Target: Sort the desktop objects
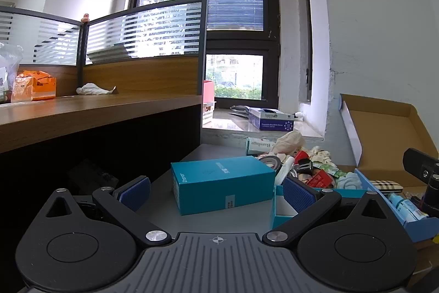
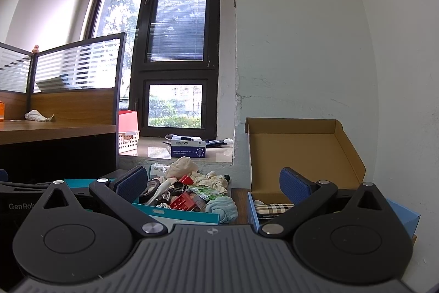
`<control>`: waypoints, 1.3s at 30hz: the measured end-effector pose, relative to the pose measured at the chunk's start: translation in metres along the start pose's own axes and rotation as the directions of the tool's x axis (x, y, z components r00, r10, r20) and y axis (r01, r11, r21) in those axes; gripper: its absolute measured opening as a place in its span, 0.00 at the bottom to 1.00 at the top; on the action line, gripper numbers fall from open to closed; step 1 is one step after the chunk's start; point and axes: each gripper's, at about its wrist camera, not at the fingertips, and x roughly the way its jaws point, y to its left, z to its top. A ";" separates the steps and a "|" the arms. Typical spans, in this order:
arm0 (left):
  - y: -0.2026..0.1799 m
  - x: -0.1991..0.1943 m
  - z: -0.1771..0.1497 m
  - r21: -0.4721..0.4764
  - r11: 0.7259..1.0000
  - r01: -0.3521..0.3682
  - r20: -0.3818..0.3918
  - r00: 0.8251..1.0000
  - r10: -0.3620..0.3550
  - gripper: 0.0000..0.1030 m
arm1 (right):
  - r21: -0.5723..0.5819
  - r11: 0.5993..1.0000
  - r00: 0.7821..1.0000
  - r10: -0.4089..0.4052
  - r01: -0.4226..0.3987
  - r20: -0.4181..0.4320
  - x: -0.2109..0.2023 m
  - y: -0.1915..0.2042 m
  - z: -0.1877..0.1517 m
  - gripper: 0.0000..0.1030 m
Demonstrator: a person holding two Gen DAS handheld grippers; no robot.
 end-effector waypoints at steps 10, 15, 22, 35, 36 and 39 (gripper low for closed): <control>0.000 0.001 -0.002 0.006 1.000 -0.003 -0.003 1.000 0.004 1.00 | -0.007 1.000 1.000 -0.002 0.002 -0.001 0.001 0.000 -0.001 1.00; 0.000 0.004 -0.002 0.007 1.000 -0.003 -0.008 1.000 0.003 1.00 | -0.004 1.000 1.000 -0.002 0.002 -0.005 0.002 0.001 -0.002 1.00; 0.001 0.021 0.011 0.023 0.999 0.038 -0.058 0.998 -0.036 1.00 | -0.012 1.000 0.999 0.026 -0.026 -0.029 0.014 -0.003 0.004 1.00; 0.000 0.080 0.041 0.036 0.978 0.207 -0.218 0.957 -0.194 1.00 | -0.034 0.997 0.995 0.067 -0.070 -0.079 0.067 -0.026 0.035 1.00; 0.001 0.084 0.043 0.026 0.975 0.221 -0.229 0.951 -0.210 1.00 | -0.028 0.997 0.994 0.072 -0.075 -0.086 0.071 -0.028 0.037 1.00; 0.002 0.094 0.048 -0.005 0.967 0.256 -0.261 0.933 -0.248 1.00 | -0.021 0.996 0.990 0.085 -0.088 -0.109 0.085 -0.032 0.043 1.00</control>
